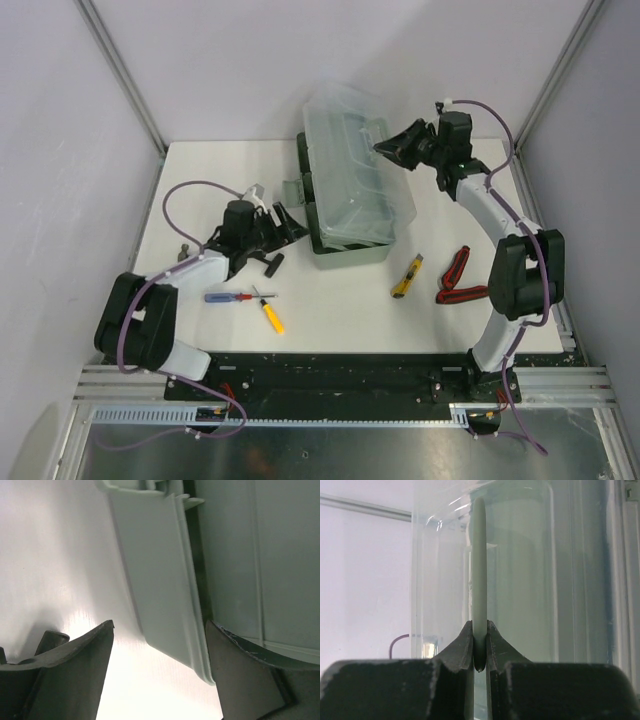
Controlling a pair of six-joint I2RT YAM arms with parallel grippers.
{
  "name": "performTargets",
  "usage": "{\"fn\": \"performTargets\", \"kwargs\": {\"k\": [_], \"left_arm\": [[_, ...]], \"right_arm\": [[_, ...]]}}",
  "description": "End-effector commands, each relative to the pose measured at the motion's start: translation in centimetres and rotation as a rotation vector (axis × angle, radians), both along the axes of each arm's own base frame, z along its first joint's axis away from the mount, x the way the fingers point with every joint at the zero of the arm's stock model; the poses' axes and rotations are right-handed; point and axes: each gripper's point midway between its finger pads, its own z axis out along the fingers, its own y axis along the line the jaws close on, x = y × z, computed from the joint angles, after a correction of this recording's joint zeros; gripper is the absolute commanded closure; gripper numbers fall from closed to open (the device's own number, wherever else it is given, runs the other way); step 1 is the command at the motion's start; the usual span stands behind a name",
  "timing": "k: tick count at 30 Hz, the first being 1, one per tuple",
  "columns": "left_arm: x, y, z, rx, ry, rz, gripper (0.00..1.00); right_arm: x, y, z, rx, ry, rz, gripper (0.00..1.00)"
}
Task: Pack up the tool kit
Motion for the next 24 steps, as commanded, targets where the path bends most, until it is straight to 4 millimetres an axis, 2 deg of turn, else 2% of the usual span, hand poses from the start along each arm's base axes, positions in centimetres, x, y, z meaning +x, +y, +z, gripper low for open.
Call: {"fn": "performTargets", "kwargs": {"k": [1,5,12,15,18,20,24], "left_arm": [[1.5,-1.0,0.5,-0.031,0.003,-0.004,0.23],[2.1,-1.9,0.8,-0.032,-0.006,-0.033,0.24],[3.1,-2.3,2.0,-0.024,-0.044,-0.035,0.13],[3.5,-2.5,1.2,-0.02,-0.02,-0.031,0.16],[3.6,-2.8,-0.4,-0.026,0.042,-0.023,0.26],[3.6,-3.4,-1.2,-0.032,0.075,-0.029,0.29],[3.6,-4.4,-1.2,-0.02,0.064,-0.057,0.24]], "right_arm": [[-1.1,-1.4,10.8,0.174,-0.281,0.013,1.0],[-0.9,-2.7,10.3,0.184,-0.269,0.0,1.0],[-0.4,-4.6,8.8,0.208,-0.234,-0.014,1.0],[-0.1,-5.0,8.4,0.219,-0.224,-0.017,1.0],[0.1,-5.4,7.8,0.24,-0.211,-0.016,1.0],[0.2,-5.7,7.4,0.256,-0.201,-0.013,1.0],[0.3,-6.2,6.6,0.269,-0.189,-0.017,1.0]]}}
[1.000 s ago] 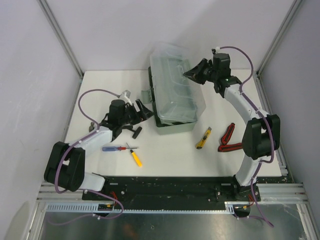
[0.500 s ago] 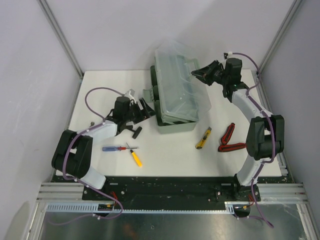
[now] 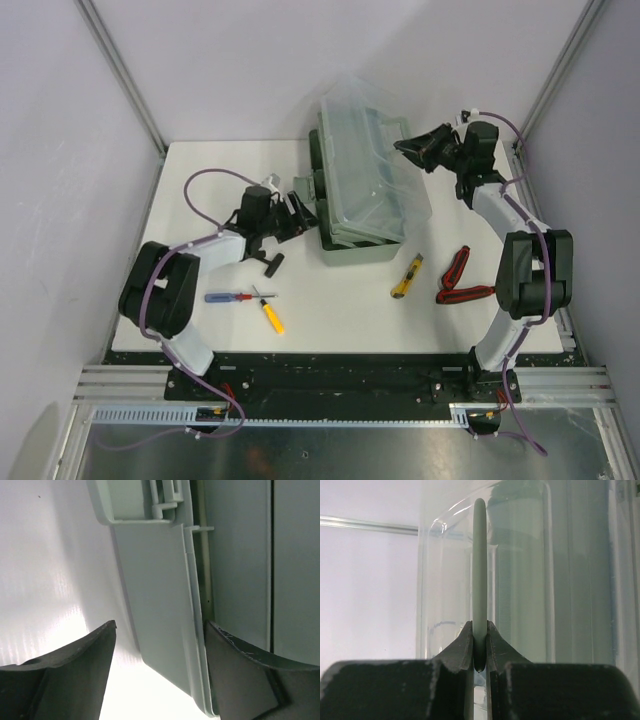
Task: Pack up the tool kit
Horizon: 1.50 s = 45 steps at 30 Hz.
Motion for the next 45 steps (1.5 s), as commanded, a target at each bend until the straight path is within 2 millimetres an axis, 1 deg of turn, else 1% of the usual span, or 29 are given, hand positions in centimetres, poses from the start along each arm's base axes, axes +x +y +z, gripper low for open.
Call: {"fn": "performTargets", "kwargs": {"k": [1,3,5,7,9,12,14,16,18,21,23,25,28,30,32,36,40,42,45], "left_arm": [[0.1,-1.4,0.6,0.015,-0.022,-0.025,0.2],[0.2,-1.4,1.4,0.026,-0.055,-0.023,0.14],[0.5,-1.4,1.9,0.037,-0.079,-0.021,0.11],[0.7,-1.6,1.9,0.042,-0.081,-0.023,0.11],[0.8,-1.9,1.4,0.039,-0.061,-0.022,0.16],[1.2,-2.3,0.2,0.039,-0.011,-0.005,0.31],[1.4,-2.2,-0.6,0.047,0.023,0.022,0.43],[1.5,-1.7,-1.0,0.065,0.043,0.054,0.54],[1.7,-1.2,-1.2,0.086,0.049,0.084,0.67],[1.9,-0.6,-1.3,0.1,0.06,0.105,0.92],[2.0,-0.2,-1.4,0.097,0.069,0.12,0.98],[2.1,0.2,-1.4,0.098,0.07,0.132,1.0],[2.3,0.9,-1.2,0.102,0.066,0.15,1.0],[2.5,1.3,-0.9,0.101,0.061,0.163,1.0],[2.7,1.8,-0.6,0.102,0.055,0.176,1.0],[3.0,3.0,-0.1,0.109,0.039,0.198,1.0],[3.1,3.0,0.2,0.117,0.02,0.171,1.0],[3.1,2.7,0.2,0.116,0.02,0.152,1.0],[3.0,2.5,-0.1,0.112,0.027,0.135,1.0]], "right_arm": [[-0.3,-1.4,6.5,0.068,-0.201,-0.016,1.0],[-0.3,-1.5,6.4,0.066,-0.2,-0.017,1.0],[-0.3,-1.5,6.2,0.065,-0.198,-0.017,1.0],[-0.3,-1.8,6.1,0.068,-0.194,-0.019,1.0],[-0.3,-1.9,5.9,0.072,-0.189,-0.019,1.0],[-0.2,-2.2,5.5,0.078,-0.182,-0.018,1.0],[-0.2,-2.2,5.2,0.08,-0.174,-0.011,1.0],[0.2,-3.8,4.7,0.078,-0.166,-0.032,1.0],[0.3,-4.9,4.2,0.084,-0.162,-0.035,1.0],[0.3,-6.3,3.7,0.112,-0.159,-0.026,0.99],[0.3,-7.1,3.5,0.136,-0.166,-0.013,0.94],[0.4,-7.6,3.3,0.155,-0.172,0.001,0.83],[0.4,-7.8,3.0,0.18,-0.178,0.029,0.68],[0.4,-7.9,2.7,0.193,-0.175,0.042,0.6],[0.4,-7.9,2.4,0.196,-0.175,0.048,0.54],[0.5,-8.1,1.5,0.182,-0.159,0.045,0.49],[0.4,-7.6,0.9,0.131,-0.166,0.054,0.47],[0.2,-6.7,0.7,0.061,-0.173,0.063,0.46],[0.0,-4.5,0.8,-0.103,-0.196,0.071,0.45]]}}
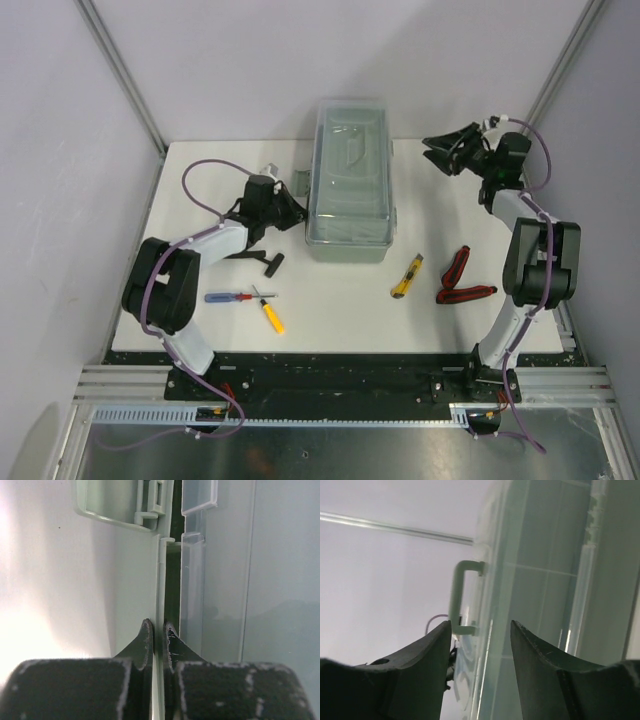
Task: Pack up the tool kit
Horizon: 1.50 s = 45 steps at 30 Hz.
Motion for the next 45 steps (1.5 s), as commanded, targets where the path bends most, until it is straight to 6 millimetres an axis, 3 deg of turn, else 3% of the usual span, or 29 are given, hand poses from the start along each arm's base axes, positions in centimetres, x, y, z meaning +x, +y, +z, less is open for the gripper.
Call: {"fn": "performTargets", "kwargs": {"k": [1,7,15,26,30,34,37,45], "left_arm": [[0.2,1.9,-1.0,0.066,0.014,0.028,1.0],[-0.2,1.8,-1.4,0.061,0.027,0.015,1.0],[-0.4,1.6,-1.6,0.054,0.038,0.008,1.0],[-0.6,1.5,-1.9,0.05,0.047,0.006,1.0],[-0.4,1.6,-1.9,0.051,0.048,0.012,1.0],[-0.2,1.8,-2.0,0.054,0.051,0.032,1.0],[-0.1,2.4,-2.0,0.058,0.055,0.061,1.0],[-0.2,4.5,-2.0,0.075,0.055,0.126,1.0]], "right_arm": [[-1.1,3.6,2.0,-0.269,-0.112,0.021,0.44],[-2.2,10.6,3.5,-0.617,-0.19,-0.026,0.41],[-1.3,14.8,2.7,-0.714,-0.14,-0.064,0.39],[-0.8,15.5,0.3,-0.829,-0.069,-0.093,0.43],[-0.9,16.6,0.3,-0.8,-0.084,-0.047,0.58],[-0.8,16.7,1.0,-0.765,-0.091,-0.032,0.84],[-0.3,15.3,2.0,-0.724,-0.083,-0.05,0.98],[0.7,9.4,5.3,-0.553,-0.082,-0.089,1.0]]}}
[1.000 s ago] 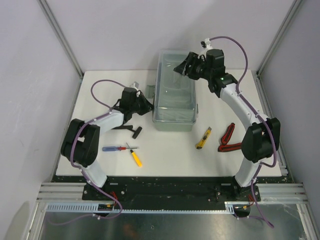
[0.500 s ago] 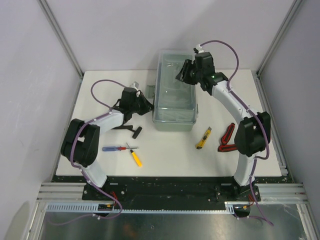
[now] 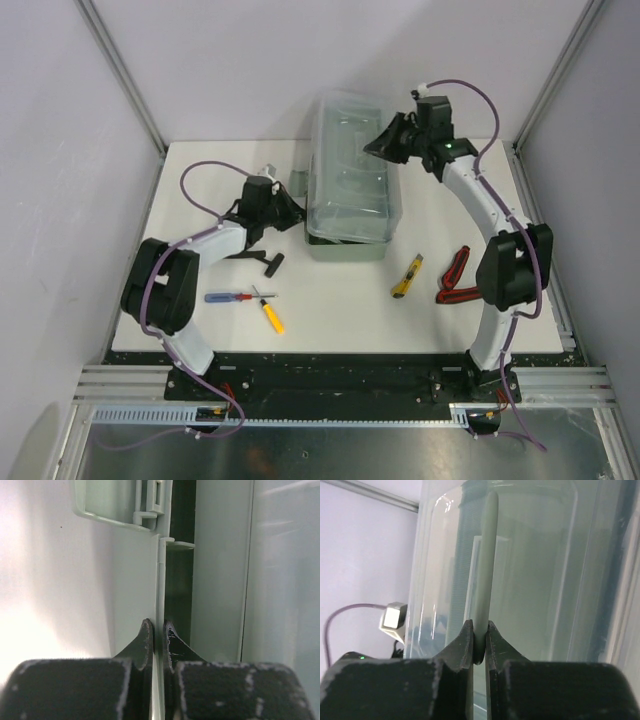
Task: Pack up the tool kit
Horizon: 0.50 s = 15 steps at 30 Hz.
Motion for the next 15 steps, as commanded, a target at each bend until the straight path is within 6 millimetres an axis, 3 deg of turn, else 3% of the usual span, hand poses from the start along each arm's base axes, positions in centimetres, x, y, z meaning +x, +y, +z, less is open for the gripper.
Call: {"fn": "performTargets", "kwargs": {"k": [1,4,9,15], "left_arm": [[-0.2,4.5,-1.9,0.087,0.053,0.132,1.0],[-0.4,5.0,-1.8,0.093,0.049,0.148,1.0],[-0.8,6.0,-1.7,0.105,0.045,0.174,1.0],[-1.2,6.9,-1.7,0.12,0.043,0.189,1.0]], "right_arm": [[2.0,-6.0,5.6,0.095,-0.158,-0.063,1.0],[1.8,-8.1,5.4,0.171,-0.148,-0.069,1.0],[1.3,-11.9,3.2,0.307,-0.104,-0.073,1.0],[1.1,-13.0,0.5,0.402,-0.044,-0.019,1.0]]}}
